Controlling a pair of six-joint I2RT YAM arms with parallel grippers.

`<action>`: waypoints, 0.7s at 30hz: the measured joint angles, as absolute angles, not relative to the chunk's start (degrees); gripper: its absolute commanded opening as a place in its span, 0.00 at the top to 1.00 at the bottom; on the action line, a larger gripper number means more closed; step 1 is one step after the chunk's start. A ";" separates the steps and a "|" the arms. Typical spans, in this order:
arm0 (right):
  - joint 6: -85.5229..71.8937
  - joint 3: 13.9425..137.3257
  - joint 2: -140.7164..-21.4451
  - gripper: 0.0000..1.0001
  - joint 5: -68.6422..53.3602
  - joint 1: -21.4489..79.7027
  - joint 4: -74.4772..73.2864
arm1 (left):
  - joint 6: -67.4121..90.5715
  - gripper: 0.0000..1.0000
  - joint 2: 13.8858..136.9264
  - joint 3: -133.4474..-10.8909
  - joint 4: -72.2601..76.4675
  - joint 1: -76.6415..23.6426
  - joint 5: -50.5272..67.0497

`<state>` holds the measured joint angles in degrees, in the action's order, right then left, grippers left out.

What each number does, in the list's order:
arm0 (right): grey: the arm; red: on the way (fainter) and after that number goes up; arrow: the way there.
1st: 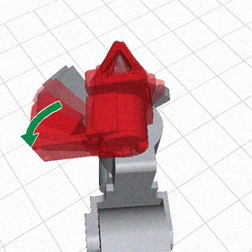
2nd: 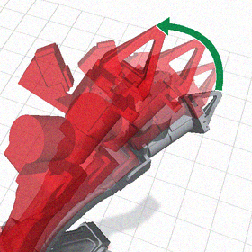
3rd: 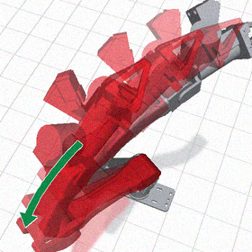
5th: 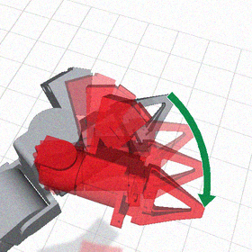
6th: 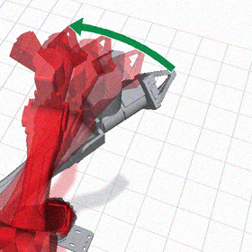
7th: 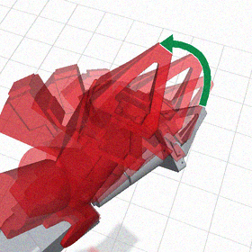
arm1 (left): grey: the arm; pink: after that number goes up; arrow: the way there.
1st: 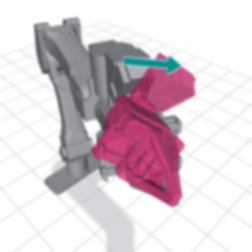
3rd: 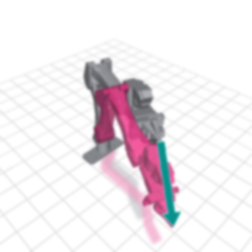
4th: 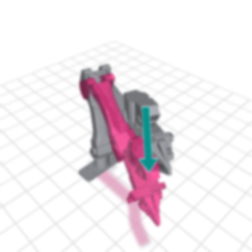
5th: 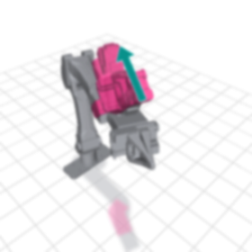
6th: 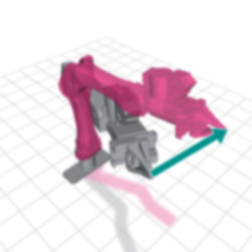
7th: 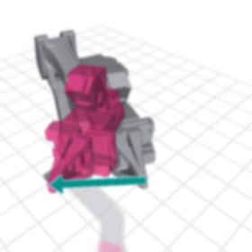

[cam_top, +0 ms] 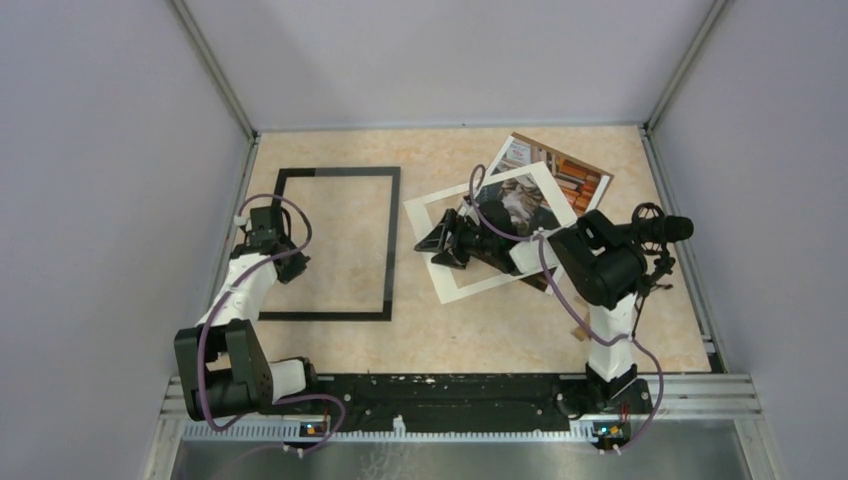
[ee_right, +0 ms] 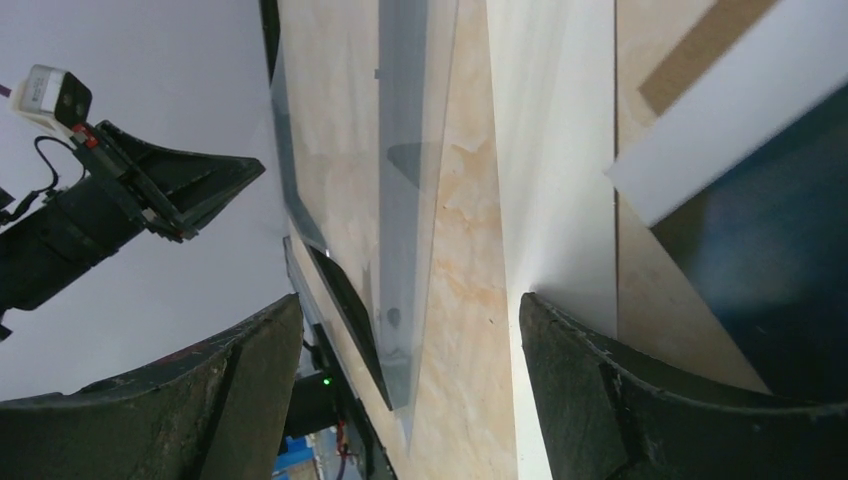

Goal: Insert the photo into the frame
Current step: Place the photo frame item in the photo frame.

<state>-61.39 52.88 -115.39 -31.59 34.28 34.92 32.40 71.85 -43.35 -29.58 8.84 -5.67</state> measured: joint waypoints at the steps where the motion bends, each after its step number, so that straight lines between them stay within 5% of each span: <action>1: -60.73 52.36 -114.67 0.20 -31.20 33.76 34.52 | 32.34 1.00 71.85 -43.35 -29.56 8.86 -5.63; 14: -38.68 57.93 -105.49 0.16 -24.12 28.05 5.06 | 31.33 1.00 73.28 -43.35 -28.60 9.13 -3.11; 21: -42.22 57.82 -105.47 0.17 -25.50 33.04 5.96 | 31.31 1.00 73.41 -43.35 -28.47 9.23 -2.57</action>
<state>-42.22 57.82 -105.47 -25.50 33.04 5.96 31.31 73.41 -43.35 -28.47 9.23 -2.57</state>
